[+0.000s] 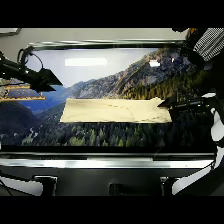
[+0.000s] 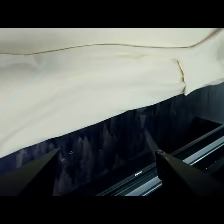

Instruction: Fold the clothes and pants, and hang the long-sleeved shirts on hangers.

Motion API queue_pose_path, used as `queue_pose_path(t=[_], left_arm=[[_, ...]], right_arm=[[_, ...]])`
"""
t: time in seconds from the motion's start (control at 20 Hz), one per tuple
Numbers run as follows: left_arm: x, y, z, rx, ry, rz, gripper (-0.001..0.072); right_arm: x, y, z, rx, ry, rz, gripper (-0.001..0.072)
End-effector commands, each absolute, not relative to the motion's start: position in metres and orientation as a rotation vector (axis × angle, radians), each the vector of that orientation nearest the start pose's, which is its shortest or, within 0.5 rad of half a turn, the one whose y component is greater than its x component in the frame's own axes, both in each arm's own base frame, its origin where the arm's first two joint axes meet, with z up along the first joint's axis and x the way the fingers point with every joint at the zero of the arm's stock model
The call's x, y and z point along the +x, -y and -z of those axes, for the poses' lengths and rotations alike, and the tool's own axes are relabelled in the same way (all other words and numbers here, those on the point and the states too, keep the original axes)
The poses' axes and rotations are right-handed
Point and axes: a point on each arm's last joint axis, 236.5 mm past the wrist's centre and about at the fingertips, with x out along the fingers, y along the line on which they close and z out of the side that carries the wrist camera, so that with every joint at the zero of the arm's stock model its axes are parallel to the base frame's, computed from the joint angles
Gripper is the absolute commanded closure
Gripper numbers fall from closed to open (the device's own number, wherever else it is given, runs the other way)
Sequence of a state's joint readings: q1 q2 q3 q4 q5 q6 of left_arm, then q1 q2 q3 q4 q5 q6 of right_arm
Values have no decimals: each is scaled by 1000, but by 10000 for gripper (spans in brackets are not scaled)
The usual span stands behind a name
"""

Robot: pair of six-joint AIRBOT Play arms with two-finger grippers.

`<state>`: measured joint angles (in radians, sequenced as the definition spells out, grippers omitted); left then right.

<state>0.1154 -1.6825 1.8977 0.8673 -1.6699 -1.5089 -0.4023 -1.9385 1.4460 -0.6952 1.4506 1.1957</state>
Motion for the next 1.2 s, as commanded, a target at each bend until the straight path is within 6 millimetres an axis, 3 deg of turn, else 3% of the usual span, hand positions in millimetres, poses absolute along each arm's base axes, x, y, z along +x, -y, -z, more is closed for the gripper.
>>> queue_pose_path(t=[0.0, 0.05, 0.1, 0.2, 0.25, 0.35, 0.4, 0.55, 0.6, 0.7, 0.85, 1.0, 1.15], left_arm=[[436, 140, -126, -443, -1332, 644, -5], [435, 148, -126, -433, -1330, 657, -2], [438, 157, -126, -426, -1313, 665, 31], [451, 186, -128, -414, -1239, 683, 428], [460, 207, -128, -399, -1184, 703, 545], [472, 261, -117, -367, -1096, 749, 593], [472, 289, -102, -346, -1084, 776, 691], [440, 362, -18, -279, -1244, 828, 688], [423, 378, 12, -283, -1334, 824, 688], [404, 400, 51, -297, -1428, 814, 688], [386, 408, 81, -311, -1522, 784, 688], [385, 418, 90, -377, -1546, 715, 688], [367, 437, 93, -386, -1575, 713, 688]], right_arm=[[438, -35, 103, 848, -1480, -452, 342], [437, -42, 102, 846, -1490, -461, 569], [438, -46, 96, 844, -1492, -465, 671], [442, -51, 73, 813, -1454, -474, 672], [444, -56, 58, 802, -1434, -471, 673], [443, -65, 26, 785, -1410, -456, 673], [441, -71, 12, 767, -1403, -441, 673], [424, -88, -23, 689, -1409, -416, 672], [415, -93, -34, 663, -1422, -414, 672], [396, -101, -55, 621, -1441, -420, 671], [384, -101, -86, 605, -1395, -406, 671], [371, -103, -112, 584, -1354, -420, 672], [362, -97, -128, 536, -1316, -403, 672]])
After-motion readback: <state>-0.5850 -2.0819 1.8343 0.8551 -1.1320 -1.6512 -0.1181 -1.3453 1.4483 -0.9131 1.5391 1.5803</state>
